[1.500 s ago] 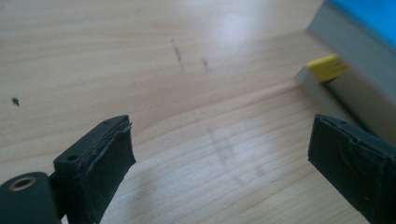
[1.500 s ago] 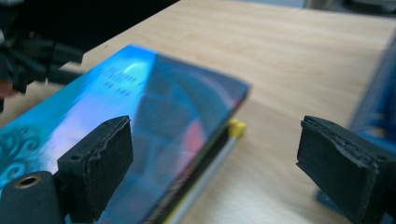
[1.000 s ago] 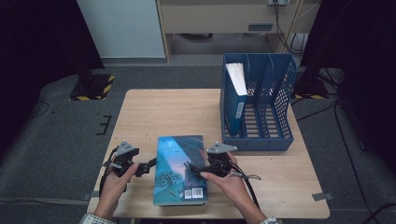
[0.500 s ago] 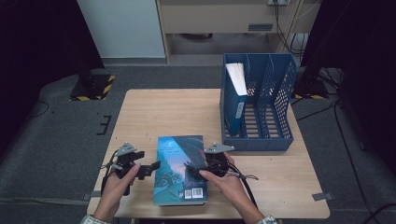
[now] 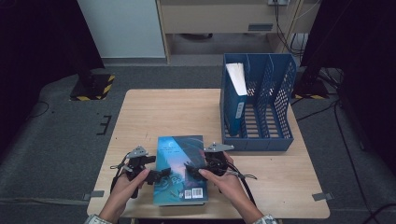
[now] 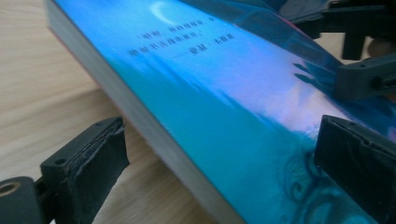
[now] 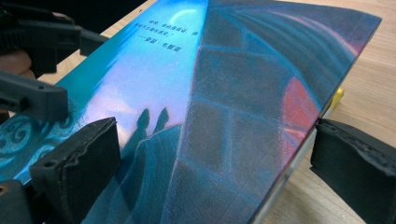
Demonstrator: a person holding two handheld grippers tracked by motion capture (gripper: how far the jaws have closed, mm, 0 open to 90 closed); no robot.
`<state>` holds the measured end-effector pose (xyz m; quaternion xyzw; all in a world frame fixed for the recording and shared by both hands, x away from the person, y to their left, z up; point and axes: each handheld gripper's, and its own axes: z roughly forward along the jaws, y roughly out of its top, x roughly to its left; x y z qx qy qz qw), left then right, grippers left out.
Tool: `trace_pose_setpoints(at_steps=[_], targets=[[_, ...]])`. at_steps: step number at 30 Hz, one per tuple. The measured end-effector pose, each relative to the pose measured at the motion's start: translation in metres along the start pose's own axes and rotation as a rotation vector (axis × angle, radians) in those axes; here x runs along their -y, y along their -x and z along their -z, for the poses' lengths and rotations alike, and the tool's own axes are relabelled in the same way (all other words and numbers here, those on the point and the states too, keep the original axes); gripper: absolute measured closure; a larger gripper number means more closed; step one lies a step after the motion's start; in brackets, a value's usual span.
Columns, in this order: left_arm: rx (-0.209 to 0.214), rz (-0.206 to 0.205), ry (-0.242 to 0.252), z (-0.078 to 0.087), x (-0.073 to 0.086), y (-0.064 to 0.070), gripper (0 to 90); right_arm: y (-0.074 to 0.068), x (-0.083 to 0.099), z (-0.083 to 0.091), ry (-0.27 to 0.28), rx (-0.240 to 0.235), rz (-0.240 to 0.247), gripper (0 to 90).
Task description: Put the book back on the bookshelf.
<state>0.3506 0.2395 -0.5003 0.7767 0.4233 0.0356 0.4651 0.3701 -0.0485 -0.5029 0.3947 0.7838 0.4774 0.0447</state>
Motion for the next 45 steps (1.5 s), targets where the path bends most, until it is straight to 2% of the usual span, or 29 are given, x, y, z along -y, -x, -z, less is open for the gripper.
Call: trace_pose_setpoints(at_steps=[4,8,11,15,19,22,24,27,39,43,45], targets=[[0.008,0.004,-0.004,-0.002,0.000,-0.001,0.0,0.002,0.000,-0.002,-0.001,-0.011,-0.018,0.4],[0.060,0.038,-0.009,-0.005,0.002,-0.005,0.0,0.003,0.000,-0.003,-0.006,-0.024,-0.032,0.2],[0.069,0.030,-0.013,-0.007,0.001,-0.005,0.0,0.005,0.001,-0.004,-0.010,-0.033,-0.051,0.2],[0.062,0.019,-0.018,-0.006,-0.001,-0.004,0.0,0.006,0.002,-0.008,-0.017,-0.076,-0.080,0.2],[0.049,0.008,-0.028,-0.004,-0.003,-0.002,1.6,0.005,0.000,-0.008,-0.030,-0.062,-0.083,0.5],[0.043,0.006,-0.015,-0.002,-0.005,-0.003,5.4,0.003,-0.003,-0.007,-0.048,-0.053,-0.075,1.0],[0.033,0.003,-0.008,-0.001,-0.006,-0.003,8.1,0.000,-0.006,-0.005,-0.049,-0.024,-0.052,3.2],[0.021,0.002,-0.008,0.000,-0.008,-0.002,8.4,-0.002,-0.010,-0.004,-0.055,-0.004,-0.043,5.0],[-0.033,-0.034,0.013,0.009,-0.022,-0.001,20.9,0.001,-0.023,0.003,-0.026,0.020,-0.023,18.3],[-0.038,-0.028,0.013,0.011,-0.024,-0.004,27.3,0.002,-0.027,0.004,-0.044,0.024,-0.012,20.6],[-0.046,-0.037,0.015,0.011,-0.026,-0.004,30.5,0.002,-0.029,0.004,-0.052,0.029,-0.012,23.0]])
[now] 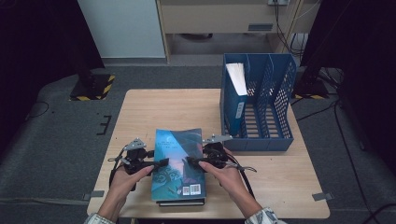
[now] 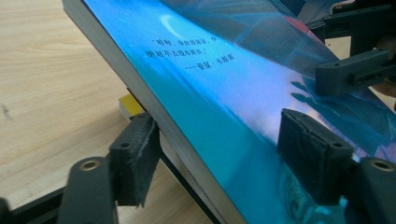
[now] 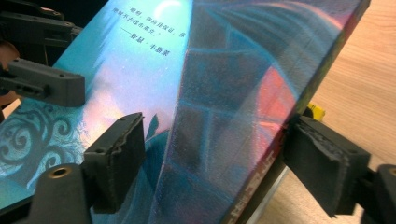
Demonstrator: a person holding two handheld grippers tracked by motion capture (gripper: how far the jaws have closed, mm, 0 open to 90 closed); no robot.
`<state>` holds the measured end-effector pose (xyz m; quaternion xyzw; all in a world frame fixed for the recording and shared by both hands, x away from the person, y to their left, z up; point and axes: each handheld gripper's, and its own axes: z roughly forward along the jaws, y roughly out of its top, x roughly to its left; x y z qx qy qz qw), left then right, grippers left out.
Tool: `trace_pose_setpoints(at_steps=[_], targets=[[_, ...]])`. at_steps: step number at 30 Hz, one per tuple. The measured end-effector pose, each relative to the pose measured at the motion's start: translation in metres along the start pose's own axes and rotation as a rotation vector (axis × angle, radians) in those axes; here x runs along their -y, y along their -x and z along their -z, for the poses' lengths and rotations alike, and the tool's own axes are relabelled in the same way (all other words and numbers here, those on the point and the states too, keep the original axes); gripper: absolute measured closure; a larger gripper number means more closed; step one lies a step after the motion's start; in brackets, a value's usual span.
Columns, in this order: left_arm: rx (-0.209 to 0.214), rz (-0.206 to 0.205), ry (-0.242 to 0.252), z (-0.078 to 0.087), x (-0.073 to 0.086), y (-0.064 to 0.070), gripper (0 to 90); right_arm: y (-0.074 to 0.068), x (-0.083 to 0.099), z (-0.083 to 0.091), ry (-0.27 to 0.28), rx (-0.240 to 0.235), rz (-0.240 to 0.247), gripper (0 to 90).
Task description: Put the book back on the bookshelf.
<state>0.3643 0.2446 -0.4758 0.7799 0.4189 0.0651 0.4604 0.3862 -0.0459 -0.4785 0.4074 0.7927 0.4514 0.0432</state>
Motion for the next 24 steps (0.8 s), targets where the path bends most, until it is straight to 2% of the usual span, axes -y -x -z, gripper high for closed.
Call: trace_pose_setpoints(at_steps=[5,12,21,24], targets=[[-0.010,-0.020,-0.006,0.002,-0.005,0.002,37.0,0.000,-0.004,0.000,0.007,0.004,0.007,27.9],[0.003,-0.007,-0.004,0.004,-0.009,-0.001,44.5,-0.003,-0.013,0.000,0.000,0.004,0.011,34.1],[-0.013,-0.033,-0.020,0.006,-0.018,0.000,48.5,-0.002,-0.021,0.001,-0.005,0.007,0.020,39.0],[-0.016,-0.034,-0.014,0.009,-0.022,0.000,49.8,-0.002,-0.025,0.002,0.011,0.012,0.015,41.3]])
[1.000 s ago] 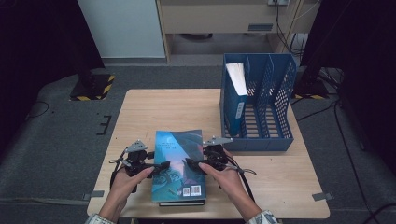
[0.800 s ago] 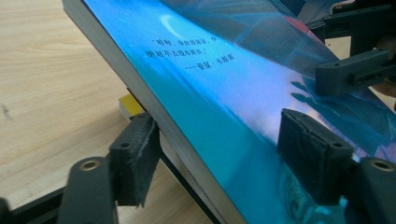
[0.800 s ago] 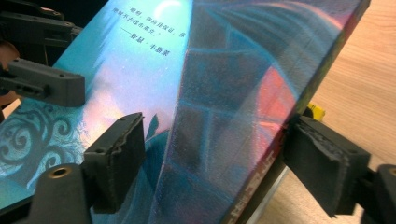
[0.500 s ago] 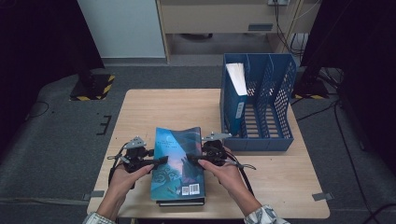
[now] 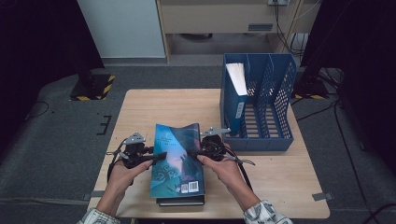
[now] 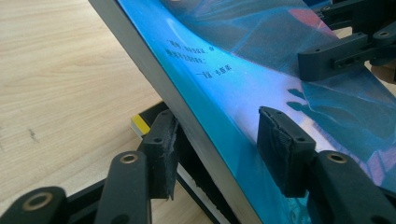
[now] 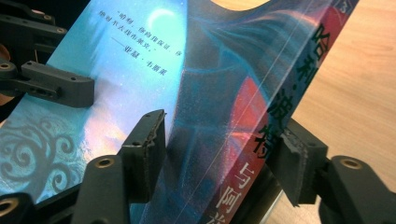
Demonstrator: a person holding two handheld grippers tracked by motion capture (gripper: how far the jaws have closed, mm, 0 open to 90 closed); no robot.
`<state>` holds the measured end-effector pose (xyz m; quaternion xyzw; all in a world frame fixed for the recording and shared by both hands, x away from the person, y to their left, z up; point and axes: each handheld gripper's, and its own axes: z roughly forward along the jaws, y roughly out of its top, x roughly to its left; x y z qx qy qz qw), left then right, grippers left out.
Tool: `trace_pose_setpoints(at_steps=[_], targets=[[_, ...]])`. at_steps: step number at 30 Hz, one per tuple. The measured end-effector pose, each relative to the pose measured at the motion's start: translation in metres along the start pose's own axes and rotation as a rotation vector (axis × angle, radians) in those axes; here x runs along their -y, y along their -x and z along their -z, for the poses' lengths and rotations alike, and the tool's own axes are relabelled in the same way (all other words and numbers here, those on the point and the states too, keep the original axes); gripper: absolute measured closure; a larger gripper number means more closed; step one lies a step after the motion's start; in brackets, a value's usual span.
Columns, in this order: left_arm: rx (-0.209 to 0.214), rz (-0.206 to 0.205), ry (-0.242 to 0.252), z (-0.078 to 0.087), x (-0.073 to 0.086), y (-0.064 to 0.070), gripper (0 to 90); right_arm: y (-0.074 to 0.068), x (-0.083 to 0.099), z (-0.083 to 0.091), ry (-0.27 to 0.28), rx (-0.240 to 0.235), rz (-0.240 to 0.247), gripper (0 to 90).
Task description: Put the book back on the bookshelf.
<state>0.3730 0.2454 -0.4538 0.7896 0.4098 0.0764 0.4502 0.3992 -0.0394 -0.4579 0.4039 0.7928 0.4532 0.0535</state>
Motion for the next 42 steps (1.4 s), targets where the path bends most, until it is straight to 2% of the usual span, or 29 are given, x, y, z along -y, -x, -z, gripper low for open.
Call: trace_pose_setpoints(at_steps=[8,17,30,38,42], targets=[[-0.002,-0.004,0.001,0.005,-0.010,-0.003,53.0,0.000,-0.012,0.006,0.020,0.001,0.012,46.3],[-0.021,-0.035,0.009,0.014,-0.028,-0.003,56.5,-0.001,-0.029,0.012,0.050,0.010,0.033,49.7],[-0.017,-0.046,0.001,0.014,-0.034,-0.003,58.2,0.000,-0.033,0.014,0.056,0.008,0.035,50.3],[-0.030,-0.064,0.001,0.018,-0.046,-0.003,59.7,-0.003,-0.045,0.019,0.073,0.007,0.049,53.8],[-0.028,-0.088,0.000,0.019,-0.053,-0.003,61.2,-0.003,-0.053,0.020,0.091,0.009,0.063,55.2]])
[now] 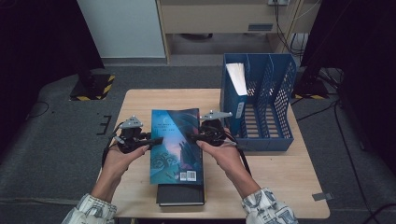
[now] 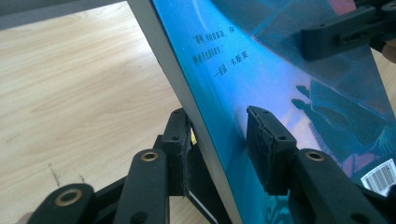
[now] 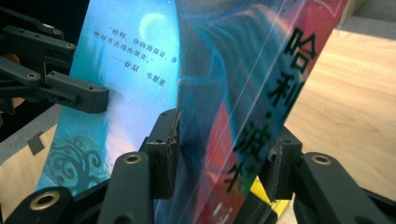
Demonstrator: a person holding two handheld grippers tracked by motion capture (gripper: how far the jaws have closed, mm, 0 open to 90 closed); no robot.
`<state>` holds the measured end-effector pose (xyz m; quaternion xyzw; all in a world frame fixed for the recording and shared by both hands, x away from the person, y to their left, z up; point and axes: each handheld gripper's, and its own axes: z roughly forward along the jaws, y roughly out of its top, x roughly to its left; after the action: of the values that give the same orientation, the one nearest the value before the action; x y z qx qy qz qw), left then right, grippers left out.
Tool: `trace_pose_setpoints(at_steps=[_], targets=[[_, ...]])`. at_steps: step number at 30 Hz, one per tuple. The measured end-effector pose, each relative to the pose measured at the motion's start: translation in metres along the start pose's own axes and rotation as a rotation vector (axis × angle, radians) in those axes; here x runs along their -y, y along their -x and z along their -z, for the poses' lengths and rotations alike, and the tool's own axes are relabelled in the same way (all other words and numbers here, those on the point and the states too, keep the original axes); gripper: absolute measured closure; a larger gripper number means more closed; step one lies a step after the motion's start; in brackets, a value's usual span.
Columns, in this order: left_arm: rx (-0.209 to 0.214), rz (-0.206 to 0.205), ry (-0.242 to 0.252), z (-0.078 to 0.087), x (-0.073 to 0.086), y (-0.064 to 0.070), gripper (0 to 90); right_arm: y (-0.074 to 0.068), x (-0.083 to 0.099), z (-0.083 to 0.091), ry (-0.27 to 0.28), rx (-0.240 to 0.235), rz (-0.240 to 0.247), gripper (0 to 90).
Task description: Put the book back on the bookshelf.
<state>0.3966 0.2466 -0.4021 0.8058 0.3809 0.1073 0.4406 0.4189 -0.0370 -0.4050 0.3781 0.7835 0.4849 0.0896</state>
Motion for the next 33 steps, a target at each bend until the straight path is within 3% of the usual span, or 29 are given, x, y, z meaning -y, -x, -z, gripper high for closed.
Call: trace_pose_setpoints(at_steps=[5,11,33], targets=[[0.008,-0.021,-0.004,-0.001,-0.010,0.003,63.3,0.000,-0.010,0.002,0.020,0.001,0.010,57.5],[0.000,-0.008,0.011,-0.001,-0.014,0.001,64.7,0.002,-0.015,0.004,0.027,0.011,0.008,58.5],[-0.109,-0.027,0.087,0.006,-0.048,-0.016,70.9,0.007,-0.066,-0.004,0.065,0.069,0.083,62.4]])
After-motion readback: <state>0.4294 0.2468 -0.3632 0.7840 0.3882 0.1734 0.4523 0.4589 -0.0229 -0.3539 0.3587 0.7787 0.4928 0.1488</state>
